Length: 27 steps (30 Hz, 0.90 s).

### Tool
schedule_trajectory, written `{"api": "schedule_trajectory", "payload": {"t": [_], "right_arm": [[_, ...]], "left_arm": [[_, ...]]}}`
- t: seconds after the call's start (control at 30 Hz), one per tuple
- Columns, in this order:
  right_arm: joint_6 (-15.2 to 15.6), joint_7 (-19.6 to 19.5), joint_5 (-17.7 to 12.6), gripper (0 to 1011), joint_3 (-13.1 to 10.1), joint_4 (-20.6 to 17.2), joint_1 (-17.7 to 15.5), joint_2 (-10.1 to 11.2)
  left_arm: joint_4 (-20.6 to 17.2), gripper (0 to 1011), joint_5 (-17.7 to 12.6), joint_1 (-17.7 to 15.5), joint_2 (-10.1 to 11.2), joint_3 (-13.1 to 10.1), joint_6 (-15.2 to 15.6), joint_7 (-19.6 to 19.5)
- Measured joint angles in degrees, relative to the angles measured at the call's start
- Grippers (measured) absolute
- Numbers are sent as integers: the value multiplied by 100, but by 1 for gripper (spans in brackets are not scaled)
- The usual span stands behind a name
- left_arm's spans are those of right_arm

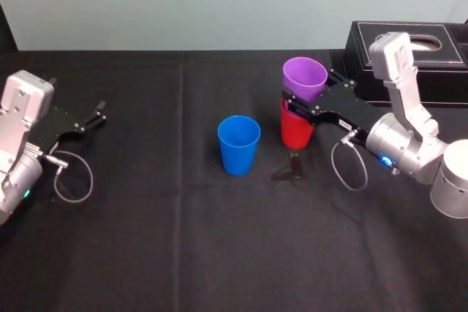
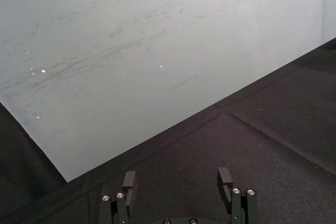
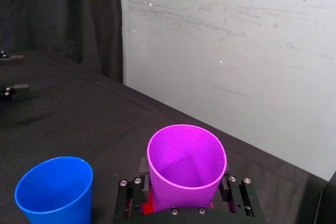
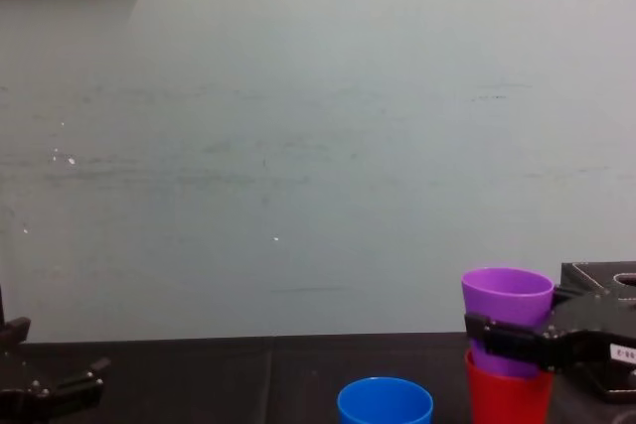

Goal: Stack the three plastic cups sequentially using one hand.

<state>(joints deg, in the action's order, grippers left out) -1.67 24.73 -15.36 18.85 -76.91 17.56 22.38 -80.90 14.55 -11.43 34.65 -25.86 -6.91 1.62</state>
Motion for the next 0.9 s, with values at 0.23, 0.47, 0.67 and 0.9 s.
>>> {"api": "schedule_trajectory", "payload": {"t": [0.23, 0.47, 0.67, 0.9], "right_arm": [[-60, 37, -4, 734, 16, 138, 18, -41], [-122, 39, 15, 733, 14, 233, 31, -48], [-187, 61, 53, 733, 32, 285, 46, -48], [-178, 61, 50, 754, 28, 276, 43, -45]], "left_arm": [[0, 1005, 0, 0, 0, 0, 0, 0], [0, 1005, 0, 0, 0, 0, 0, 0], [0, 1005, 0, 0, 0, 0, 0, 0], [0, 1005, 0, 0, 0, 0, 0, 0]]}}
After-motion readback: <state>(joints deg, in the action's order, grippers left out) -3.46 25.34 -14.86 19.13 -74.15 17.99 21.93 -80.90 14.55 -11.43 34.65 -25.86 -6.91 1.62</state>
